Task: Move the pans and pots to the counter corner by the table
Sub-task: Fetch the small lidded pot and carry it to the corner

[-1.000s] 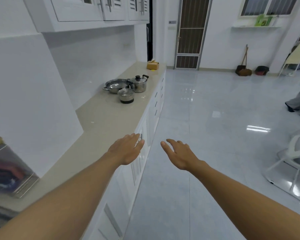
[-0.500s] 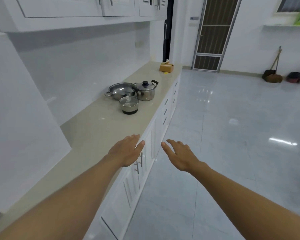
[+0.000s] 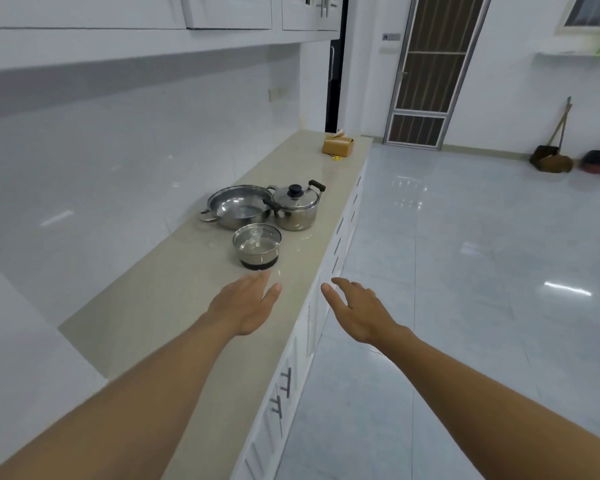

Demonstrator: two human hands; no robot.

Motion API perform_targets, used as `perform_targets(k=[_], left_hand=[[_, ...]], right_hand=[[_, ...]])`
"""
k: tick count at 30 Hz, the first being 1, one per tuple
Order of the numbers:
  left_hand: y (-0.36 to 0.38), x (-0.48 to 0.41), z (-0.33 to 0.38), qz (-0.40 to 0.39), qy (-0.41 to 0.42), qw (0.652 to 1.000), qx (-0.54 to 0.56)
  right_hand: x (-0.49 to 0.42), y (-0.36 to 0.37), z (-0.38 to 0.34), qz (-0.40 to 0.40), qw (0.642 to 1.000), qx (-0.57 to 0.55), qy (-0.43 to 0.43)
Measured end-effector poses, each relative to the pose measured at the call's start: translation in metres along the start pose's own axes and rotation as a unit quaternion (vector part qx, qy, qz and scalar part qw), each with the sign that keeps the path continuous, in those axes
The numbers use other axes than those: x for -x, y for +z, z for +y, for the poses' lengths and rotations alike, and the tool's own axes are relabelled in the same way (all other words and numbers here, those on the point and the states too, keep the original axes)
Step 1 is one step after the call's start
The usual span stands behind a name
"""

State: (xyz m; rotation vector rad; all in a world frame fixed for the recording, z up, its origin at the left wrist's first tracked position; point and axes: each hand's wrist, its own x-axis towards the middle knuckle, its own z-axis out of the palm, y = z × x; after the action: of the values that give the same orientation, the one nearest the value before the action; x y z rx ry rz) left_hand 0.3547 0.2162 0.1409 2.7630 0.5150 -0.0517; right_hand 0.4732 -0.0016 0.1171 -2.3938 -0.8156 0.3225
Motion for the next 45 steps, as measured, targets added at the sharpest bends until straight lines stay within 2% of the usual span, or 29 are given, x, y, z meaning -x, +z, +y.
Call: perform_targets(k=[13, 20, 25, 30, 37, 42, 45], left_hand=[[0.005, -0.116, -0.067, 0.002, -0.038, 0.997, 0.067], [0.010, -0.205, -0.087, 0.048, -0.111, 0.984, 0.130], [0.032, -0.260, -0.106, 0.068, -0.162, 0.970, 0.165], [0.058, -0.309, -0.126, 0.095, -0.221, 0.953, 0.186], [0.091, -0.343, -0.152, 0.131, -0.252, 0.935, 0.213], [0.106, -0.347, -0.160, 0.140, -0.286, 0.907, 0.275], [0.106, -0.348, -0.161, 0.138, -0.296, 0.903, 0.281]], right_hand=[[-0.168, 0.031, -0.011, -0.033, 0.998, -0.013, -0.049], [-0.282, 0.061, 0.002, -0.056, 0.994, -0.032, -0.093], [-0.350, 0.085, 0.016, -0.098, 0.985, -0.065, -0.124], [-0.407, 0.113, 0.023, -0.103, 0.982, -0.086, -0.131], [-0.455, 0.153, 0.018, -0.133, 0.973, -0.140, -0.124], [-0.464, 0.168, 0.017, -0.100, 0.978, -0.152, -0.105], [-0.466, 0.170, 0.017, -0.090, 0.979, -0.153, -0.104]])
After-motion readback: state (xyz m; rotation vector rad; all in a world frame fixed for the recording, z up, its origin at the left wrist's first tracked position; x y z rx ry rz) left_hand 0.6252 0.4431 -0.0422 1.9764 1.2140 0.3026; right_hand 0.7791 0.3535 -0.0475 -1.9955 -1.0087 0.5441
